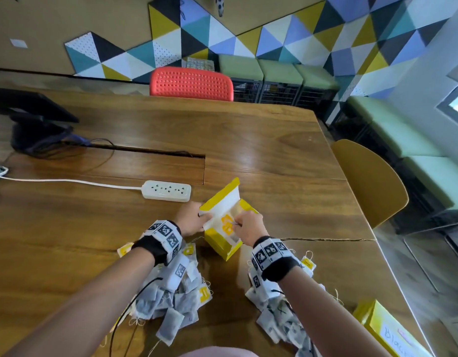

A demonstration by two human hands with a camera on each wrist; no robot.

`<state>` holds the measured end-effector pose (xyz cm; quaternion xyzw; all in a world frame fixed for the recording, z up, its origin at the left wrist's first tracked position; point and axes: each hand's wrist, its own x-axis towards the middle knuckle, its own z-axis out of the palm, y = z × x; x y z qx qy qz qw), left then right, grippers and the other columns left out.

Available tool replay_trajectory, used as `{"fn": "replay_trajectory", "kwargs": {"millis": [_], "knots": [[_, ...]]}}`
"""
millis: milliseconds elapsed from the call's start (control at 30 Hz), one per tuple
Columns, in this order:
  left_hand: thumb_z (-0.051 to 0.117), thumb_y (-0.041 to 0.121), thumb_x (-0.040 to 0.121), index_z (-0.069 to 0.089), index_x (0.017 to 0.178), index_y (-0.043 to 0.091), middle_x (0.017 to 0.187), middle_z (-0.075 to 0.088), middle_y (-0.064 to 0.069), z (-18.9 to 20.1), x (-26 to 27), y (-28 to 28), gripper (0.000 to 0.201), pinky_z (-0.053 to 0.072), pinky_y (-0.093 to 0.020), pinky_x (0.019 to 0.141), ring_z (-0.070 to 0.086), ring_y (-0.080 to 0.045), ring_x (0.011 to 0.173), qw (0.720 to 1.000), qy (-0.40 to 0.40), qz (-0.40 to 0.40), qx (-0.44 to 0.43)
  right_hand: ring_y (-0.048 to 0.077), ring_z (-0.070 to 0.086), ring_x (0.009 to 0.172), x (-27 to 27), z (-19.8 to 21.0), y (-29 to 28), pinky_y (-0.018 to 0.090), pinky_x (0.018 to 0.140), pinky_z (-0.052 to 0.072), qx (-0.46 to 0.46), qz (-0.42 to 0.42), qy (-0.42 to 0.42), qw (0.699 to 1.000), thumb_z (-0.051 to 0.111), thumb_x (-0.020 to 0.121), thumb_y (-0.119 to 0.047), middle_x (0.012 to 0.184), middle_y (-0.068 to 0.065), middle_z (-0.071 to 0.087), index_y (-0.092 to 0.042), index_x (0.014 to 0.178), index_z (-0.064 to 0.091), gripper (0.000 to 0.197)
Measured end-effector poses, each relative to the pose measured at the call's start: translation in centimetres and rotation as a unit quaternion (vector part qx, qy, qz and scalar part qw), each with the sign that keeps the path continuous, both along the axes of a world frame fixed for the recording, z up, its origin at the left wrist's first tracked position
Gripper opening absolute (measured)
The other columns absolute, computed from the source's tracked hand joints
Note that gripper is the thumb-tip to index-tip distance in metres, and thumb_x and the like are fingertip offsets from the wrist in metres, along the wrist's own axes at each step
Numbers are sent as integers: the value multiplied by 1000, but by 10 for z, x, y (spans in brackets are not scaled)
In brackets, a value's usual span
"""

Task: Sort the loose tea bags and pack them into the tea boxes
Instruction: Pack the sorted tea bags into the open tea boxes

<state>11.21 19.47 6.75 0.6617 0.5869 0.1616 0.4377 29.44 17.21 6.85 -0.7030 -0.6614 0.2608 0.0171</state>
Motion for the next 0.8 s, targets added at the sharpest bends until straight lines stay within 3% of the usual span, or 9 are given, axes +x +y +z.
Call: {"fn": "replay_trajectory", "kwargs": {"millis": [100,267,333,400,467,567,633,700,800], "knots": [[60,23,92,56,73,5,66,63,-13,0,1,-1,26,57,-48,71,69,-35,73,1000,0,6,5,22,46,83,-6,-8,11,26,67,33,-41,34,-49,997,51,93,-13,66,4,41,-16,55,33,42],[59,23,94,58,118,-5,94,67,-18,4,7,-1,37,53,-41,83,66,-32,86,1000,1,14,8,23,42,76,-16,-18,17,23,48,28,-77,69,-80,991,55,93,-22,59,3,38,-13,55,38,43],[57,23,95,52,129,-2,101,67,-18,6,9,0,42,51,-36,83,64,-29,86,1000,12,10,9,27,46,75,-20,-24,16,26,51,31,-73,79,-71,992,50,97,-31,58,5,43,-10,54,40,50],[56,23,95,54,128,1,101,67,-17,6,9,3,39,50,-33,78,64,-28,85,1000,17,5,8,30,57,80,-22,-30,18,27,61,40,-70,58,-40,995,47,98,-27,76,15,63,-5,64,52,41],[58,25,94,60,120,5,96,67,-10,6,7,5,32,44,-28,70,60,-23,82,999,34,-3,20,27,56,77,-21,-26,18,25,56,39,-58,40,-27,997,48,95,-22,92,20,68,-6,69,53,31],[61,29,92,60,110,6,95,70,-14,3,6,7,29,48,-33,73,65,-27,84,998,63,6,21,22,45,78,-15,-23,18,27,64,36,-43,33,-46,997,51,94,-17,83,15,56,-6,71,53,25],[62,28,92,56,113,0,93,69,-21,-1,8,6,36,53,-40,76,67,-32,83,997,76,20,4,24,49,77,-15,-24,16,26,61,37,-62,45,-36,996,51,94,-15,74,11,54,-5,65,53,31],[63,26,91,55,115,-9,90,69,-22,-3,10,5,43,54,-43,77,67,-34,84,996,78,28,-9,28,60,83,-16,-27,15,23,61,42,-78,56,-2,995,50,91,-12,82,12,64,-5,77,68,23],[67,28,88,62,100,-1,91,70,-18,-5,7,5,32,50,-33,71,68,-32,89,997,77,19,7,27,61,101,-12,-20,13,24,71,45,-31,33,43,998,49,89,-7,99,10,68,-12,96,72,25]]}}
